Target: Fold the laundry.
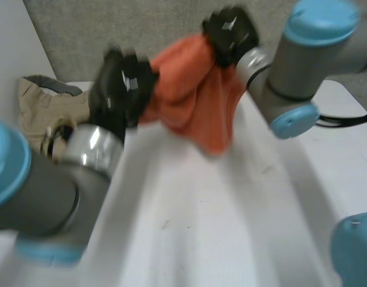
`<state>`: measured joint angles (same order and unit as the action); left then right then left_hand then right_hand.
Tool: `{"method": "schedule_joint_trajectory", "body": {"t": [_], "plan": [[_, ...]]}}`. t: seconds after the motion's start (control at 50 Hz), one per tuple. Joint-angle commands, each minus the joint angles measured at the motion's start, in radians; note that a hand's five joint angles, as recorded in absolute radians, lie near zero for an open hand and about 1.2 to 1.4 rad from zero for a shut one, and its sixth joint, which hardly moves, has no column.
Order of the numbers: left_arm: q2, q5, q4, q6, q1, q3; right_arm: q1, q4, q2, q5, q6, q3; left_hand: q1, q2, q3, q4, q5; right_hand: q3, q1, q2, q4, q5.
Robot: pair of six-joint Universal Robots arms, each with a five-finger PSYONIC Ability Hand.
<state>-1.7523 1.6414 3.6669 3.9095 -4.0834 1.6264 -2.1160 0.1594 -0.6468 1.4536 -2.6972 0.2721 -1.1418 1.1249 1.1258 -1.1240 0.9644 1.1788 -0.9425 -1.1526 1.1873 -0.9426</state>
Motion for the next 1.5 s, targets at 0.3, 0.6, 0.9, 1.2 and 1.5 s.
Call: {"method": "schedule_joint_trajectory", "body": {"t": [0.3, 0.6, 0.9, 1.2, 1.5], "plan": [[-0.219, 0.005, 0.245, 0.053, 0.089, 0.029, 0.102, -0.078, -0.412, -0.180, 0.230, 0.871, -0.140, 0.157, 0.156, -0.158, 0.143, 0.217, -0.454, -0.244, 0.209, -0.279], [-0.155, 0.012, 0.085, -0.030, 0.265, 0.199, 0.130, 0.012, -0.356, -0.087, 0.346, 1.006, 0.889, -0.872, -0.873, 0.871, -0.886, -0.392, 0.156, 0.366, -0.400, 0.330], [0.048, -0.003, -0.091, -0.257, 0.046, 0.198, 0.225, 0.118, -0.510, -0.090, 0.146, 1.058, 0.967, -0.950, -0.951, 0.949, -0.964, -1.004, 0.768, 0.978, -1.013, 0.943], [0.056, -0.498, -0.287, -0.421, -0.299, 0.175, 0.330, 0.196, -0.588, -0.154, 0.042, 1.064, 0.967, -0.950, -0.951, 0.949, -0.964, -1.004, 0.768, 0.978, -1.013, 0.943], [-0.188, -0.669, -0.337, -0.326, -0.344, 0.099, 0.321, 0.278, -0.462, -0.173, 0.258, 0.977, 0.922, -0.905, -0.906, 0.905, -0.919, -1.004, 0.768, 0.978, -1.013, 0.943]]}}
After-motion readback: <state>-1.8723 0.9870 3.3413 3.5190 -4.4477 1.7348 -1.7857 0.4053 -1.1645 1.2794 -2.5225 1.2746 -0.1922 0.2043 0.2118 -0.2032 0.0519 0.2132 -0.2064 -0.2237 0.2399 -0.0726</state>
